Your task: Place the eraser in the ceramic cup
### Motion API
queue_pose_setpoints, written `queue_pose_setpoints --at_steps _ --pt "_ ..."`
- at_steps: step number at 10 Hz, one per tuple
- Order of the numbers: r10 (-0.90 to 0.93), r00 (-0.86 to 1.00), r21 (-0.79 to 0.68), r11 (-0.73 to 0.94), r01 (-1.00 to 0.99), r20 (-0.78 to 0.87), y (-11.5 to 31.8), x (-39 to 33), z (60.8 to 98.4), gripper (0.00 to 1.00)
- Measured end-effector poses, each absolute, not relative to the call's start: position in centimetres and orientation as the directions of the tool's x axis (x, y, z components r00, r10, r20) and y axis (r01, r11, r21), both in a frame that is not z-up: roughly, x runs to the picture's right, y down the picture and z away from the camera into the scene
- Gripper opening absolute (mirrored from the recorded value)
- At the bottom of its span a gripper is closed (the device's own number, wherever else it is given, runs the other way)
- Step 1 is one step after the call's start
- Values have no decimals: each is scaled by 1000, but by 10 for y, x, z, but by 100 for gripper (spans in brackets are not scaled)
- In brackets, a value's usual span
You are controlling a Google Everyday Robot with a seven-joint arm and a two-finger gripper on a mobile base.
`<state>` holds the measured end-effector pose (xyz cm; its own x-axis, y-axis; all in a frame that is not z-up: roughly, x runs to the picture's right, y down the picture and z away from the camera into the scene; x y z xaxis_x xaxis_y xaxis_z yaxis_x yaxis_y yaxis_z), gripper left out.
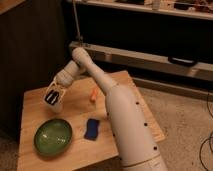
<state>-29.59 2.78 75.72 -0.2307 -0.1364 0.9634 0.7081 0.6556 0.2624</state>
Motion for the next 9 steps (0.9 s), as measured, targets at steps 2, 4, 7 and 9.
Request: queue_pose_setpoints --at_steps 2,4,7,9 --pt "-118 -258 271 649 711 959 31 -305 753 0" --pt "-104 -266 271 628 730 958 35 -308 752 14" --pt "-99 -248 258 586 768 964 39 -300 754 42" --pt "-94 -231 242 572 783 968 42 -288 757 64"
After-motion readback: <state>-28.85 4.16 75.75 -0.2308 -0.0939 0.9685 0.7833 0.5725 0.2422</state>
